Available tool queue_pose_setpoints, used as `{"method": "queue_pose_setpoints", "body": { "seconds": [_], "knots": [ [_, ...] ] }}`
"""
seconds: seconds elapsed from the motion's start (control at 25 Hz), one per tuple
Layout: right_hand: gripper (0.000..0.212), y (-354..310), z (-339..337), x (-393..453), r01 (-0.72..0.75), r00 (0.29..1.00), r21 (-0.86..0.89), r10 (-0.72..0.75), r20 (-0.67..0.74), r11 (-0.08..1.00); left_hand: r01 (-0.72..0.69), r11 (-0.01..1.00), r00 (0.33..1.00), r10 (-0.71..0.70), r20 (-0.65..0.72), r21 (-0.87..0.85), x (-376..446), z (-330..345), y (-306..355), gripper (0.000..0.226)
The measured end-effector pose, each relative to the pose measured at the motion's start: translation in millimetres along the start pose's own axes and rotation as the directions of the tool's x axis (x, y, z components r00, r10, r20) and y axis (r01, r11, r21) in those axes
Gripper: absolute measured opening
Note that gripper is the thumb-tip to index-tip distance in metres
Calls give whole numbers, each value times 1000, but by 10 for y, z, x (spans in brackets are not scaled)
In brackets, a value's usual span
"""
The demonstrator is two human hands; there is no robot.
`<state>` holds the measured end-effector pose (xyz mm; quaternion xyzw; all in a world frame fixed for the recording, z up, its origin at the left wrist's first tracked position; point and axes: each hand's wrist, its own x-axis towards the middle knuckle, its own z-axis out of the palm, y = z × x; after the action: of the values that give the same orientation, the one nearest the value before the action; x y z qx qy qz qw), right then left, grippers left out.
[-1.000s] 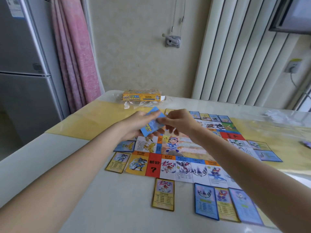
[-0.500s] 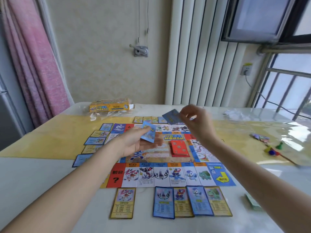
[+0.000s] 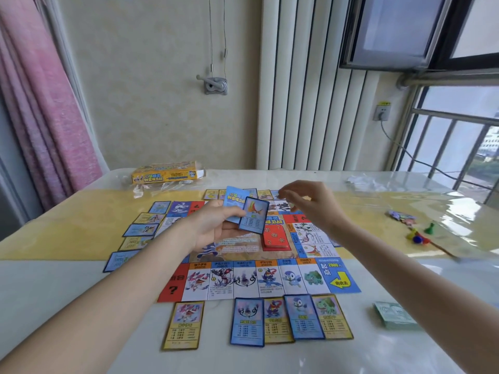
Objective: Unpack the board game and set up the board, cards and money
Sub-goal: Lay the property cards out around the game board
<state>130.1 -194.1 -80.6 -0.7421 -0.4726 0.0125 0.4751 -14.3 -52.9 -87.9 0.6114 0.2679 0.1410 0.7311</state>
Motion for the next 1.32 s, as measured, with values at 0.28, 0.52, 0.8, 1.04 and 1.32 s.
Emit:
{"method": "queue_pose_setpoints", "body": {
  "seconds": [0.28, 0.52, 0.8, 1.04, 1.32],
  "knots": [
    [18, -86, 51, -17, -228, 957, 224, 175, 233, 948, -66, 989, 997, 59, 55, 133, -11, 65, -23, 9],
    [8, 13, -235, -13, -464, 865, 273, 365, 346, 842, -116, 973, 988, 91, 125, 201, 129, 465, -59, 11],
    [6, 426, -610, -233, -629, 776, 475, 535, 333, 616, -126, 982, 983, 104, 153, 139, 330, 991, -207, 15],
    [11, 606, -853, -194, -555, 795, 502, 600, 86, 664, -156, 961, 970, 105, 220, 230, 400, 1181, -177, 14],
    [19, 711, -930, -118, -99, 810, -595, 412, 418, 797, -54, 967, 999, 51, 18, 250, 432, 934, -197, 24]
  ]
}}
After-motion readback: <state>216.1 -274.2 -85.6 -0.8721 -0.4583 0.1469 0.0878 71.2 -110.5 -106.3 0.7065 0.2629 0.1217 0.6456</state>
